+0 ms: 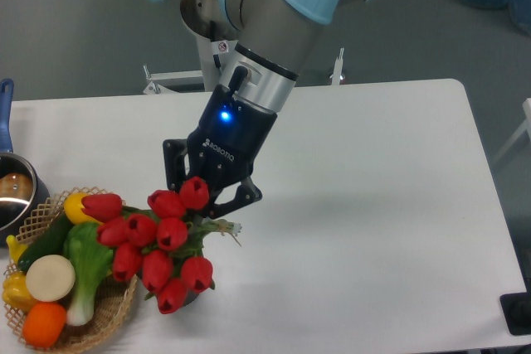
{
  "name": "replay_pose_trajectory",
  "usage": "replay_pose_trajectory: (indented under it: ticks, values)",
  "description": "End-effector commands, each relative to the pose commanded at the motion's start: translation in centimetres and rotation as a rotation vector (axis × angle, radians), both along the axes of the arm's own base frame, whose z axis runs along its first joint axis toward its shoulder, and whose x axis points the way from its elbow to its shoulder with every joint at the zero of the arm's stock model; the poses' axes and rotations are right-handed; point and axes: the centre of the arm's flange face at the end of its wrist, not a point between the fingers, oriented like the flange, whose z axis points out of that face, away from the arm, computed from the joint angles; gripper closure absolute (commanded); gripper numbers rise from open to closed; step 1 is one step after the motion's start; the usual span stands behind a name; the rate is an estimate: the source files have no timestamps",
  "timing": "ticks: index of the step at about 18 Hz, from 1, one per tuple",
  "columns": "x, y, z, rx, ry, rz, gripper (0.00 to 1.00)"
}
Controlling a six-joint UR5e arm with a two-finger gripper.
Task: Insert the flowers into the vase
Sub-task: 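Tilt the gripper and position the tulip stems above the vase opening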
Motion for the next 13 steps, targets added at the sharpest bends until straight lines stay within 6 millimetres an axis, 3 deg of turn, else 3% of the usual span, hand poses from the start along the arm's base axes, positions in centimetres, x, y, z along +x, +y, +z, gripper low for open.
replay_pose_trajectory:
  ticks: [13]
  values:
    - [0.5,0.3,2.8,0.097,-0.023,0.009,1.0]
